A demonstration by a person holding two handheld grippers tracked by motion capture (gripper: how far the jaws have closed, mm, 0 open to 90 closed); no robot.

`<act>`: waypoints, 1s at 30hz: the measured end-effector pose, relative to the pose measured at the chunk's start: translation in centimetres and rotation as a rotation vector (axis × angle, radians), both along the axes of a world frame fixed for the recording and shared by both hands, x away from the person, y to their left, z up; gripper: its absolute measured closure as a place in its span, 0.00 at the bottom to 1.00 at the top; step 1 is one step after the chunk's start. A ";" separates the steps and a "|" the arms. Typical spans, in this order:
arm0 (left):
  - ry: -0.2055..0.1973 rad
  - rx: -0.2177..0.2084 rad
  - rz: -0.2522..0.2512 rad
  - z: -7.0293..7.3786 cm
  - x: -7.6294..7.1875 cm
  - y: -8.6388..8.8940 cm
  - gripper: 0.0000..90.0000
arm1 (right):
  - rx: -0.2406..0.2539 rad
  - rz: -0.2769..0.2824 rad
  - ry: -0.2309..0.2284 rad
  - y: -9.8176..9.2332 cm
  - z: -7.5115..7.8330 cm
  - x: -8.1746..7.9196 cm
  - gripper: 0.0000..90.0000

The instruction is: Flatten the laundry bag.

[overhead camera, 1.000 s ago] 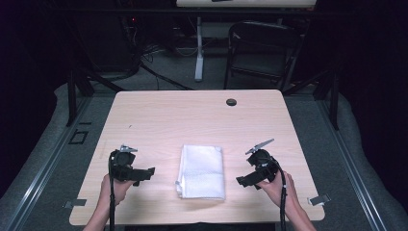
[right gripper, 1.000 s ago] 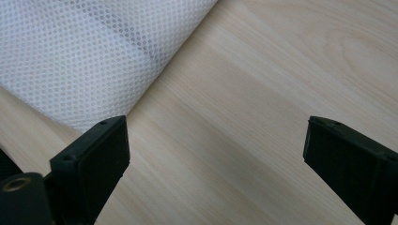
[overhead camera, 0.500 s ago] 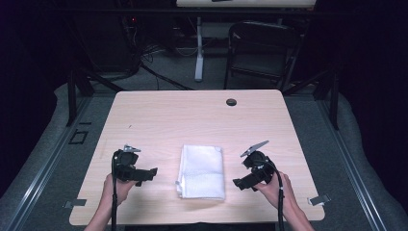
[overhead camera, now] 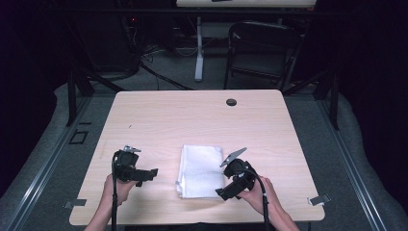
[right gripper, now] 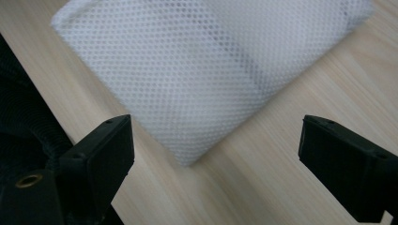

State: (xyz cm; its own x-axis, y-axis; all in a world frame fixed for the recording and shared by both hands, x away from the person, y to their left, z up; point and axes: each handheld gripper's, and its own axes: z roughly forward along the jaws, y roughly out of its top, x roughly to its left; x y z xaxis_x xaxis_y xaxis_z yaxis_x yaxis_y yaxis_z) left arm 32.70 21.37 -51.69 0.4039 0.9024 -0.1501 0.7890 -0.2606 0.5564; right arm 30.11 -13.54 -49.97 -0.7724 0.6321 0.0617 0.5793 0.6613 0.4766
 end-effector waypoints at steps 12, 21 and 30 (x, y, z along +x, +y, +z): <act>0.021 0.006 -0.027 -0.3 0.4 -0.7 0.06 | -0.018 0.076 -0.008 2.7 -0.4 -1.0 0.16; 0.023 0.011 -0.028 -0.3 0.4 -0.7 0.06 | -0.070 0.115 -0.026 4.8 -1.1 -1.7 0.16; 0.028 0.015 -0.029 -0.3 0.4 -0.6 0.04 | -0.133 0.142 -0.070 7.4 -1.9 -1.9 0.14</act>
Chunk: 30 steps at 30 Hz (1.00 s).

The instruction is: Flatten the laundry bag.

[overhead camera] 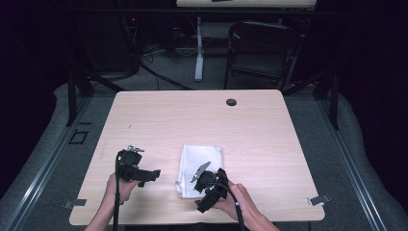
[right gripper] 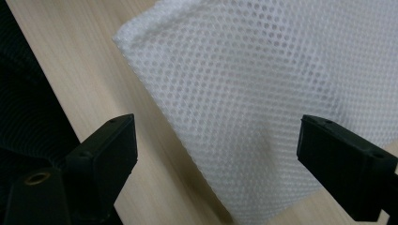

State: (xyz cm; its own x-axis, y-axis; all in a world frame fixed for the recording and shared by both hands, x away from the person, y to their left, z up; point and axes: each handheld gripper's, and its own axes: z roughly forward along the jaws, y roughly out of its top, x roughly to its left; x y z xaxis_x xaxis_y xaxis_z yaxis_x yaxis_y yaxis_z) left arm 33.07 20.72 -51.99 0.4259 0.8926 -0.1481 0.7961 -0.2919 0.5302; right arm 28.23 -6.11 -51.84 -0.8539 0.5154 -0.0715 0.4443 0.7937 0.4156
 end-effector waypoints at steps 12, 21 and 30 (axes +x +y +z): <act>0.010 0.000 -0.006 -0.1 0.0 -0.1 0.04 | -0.004 0.036 -0.050 2.1 -0.3 -0.5 0.18; 0.008 0.000 0.001 -0.1 0.0 0.0 0.03 | -0.019 0.031 -0.081 3.2 -1.0 -0.5 0.31; 0.012 0.004 -0.013 -0.1 0.0 0.0 0.03 | 0.005 0.024 -0.090 3.1 -0.7 -0.7 0.58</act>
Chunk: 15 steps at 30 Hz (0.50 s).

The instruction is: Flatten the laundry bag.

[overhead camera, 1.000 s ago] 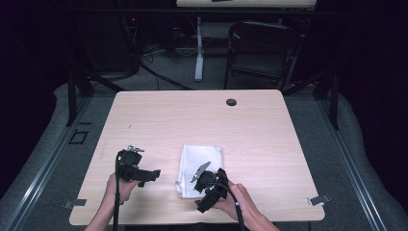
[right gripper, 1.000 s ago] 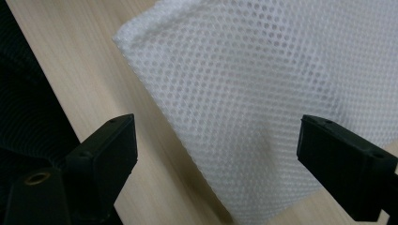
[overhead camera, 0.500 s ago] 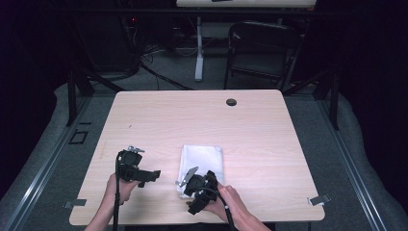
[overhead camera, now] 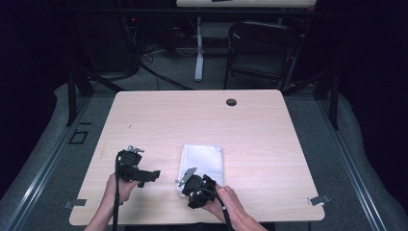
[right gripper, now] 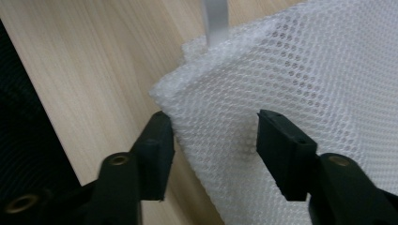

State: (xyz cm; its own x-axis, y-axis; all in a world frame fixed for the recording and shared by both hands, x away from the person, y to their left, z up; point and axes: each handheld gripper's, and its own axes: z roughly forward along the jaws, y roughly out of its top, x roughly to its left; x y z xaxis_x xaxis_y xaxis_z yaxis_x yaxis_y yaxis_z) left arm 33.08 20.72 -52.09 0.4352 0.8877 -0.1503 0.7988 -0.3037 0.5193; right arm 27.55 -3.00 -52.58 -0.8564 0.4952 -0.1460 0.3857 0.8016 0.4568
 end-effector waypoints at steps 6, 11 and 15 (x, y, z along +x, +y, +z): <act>0.005 0.004 -0.011 0.0 -0.1 -0.1 0.04 | 0.020 0.003 0.022 -0.1 0.0 0.0 0.81; 0.010 -0.003 -0.021 -0.1 -0.1 -0.3 0.04 | 0.043 -0.010 0.046 -0.6 0.2 0.1 0.94; 0.010 0.004 -0.028 -0.1 -0.1 -0.4 0.04 | 0.081 -0.028 0.031 -1.2 0.9 0.1 0.97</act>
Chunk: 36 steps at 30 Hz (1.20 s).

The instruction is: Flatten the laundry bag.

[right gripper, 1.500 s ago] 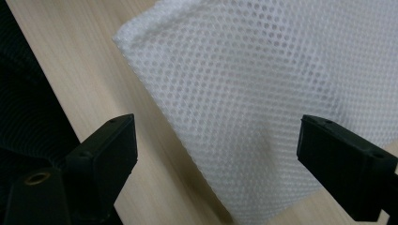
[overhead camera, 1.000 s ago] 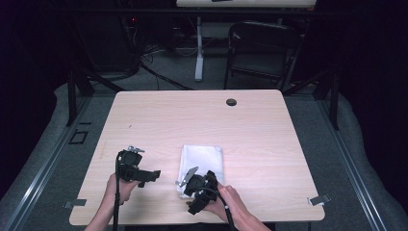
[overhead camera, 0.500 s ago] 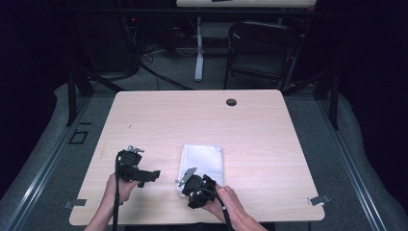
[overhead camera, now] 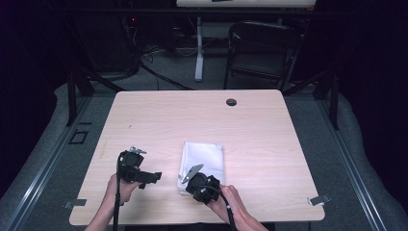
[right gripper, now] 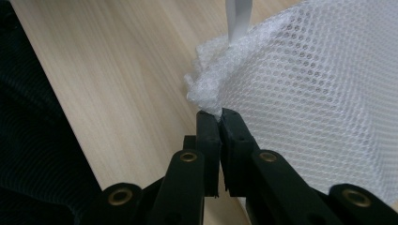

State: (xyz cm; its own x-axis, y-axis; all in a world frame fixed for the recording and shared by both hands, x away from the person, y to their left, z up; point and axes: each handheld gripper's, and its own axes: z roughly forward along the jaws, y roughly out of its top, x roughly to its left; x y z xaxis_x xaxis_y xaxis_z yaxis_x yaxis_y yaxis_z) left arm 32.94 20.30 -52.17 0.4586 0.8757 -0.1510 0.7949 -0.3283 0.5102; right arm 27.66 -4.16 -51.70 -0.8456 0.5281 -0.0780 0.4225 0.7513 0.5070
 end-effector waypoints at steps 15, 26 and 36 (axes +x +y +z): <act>0.000 -0.001 -0.010 0.0 -0.1 -0.4 0.04 | 0.055 -0.041 -0.007 -2.0 1.8 0.2 0.97; 0.000 0.008 -0.026 -0.1 -0.1 -0.8 0.04 | 0.176 -0.130 0.045 -5.1 3.2 0.8 0.98; 0.008 -0.047 -0.019 -0.3 0.0 -1.8 0.04 | 0.256 -0.186 0.043 -6.9 3.9 1.1 0.98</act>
State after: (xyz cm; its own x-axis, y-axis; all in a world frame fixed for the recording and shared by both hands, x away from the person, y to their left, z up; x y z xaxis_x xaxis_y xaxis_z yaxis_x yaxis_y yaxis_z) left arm 32.95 18.48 -52.44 0.4740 0.8585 -0.1957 0.7928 -0.3194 0.5191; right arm 28.71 -11.04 -47.84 -0.7322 0.6720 0.1113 0.5659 0.5093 0.6484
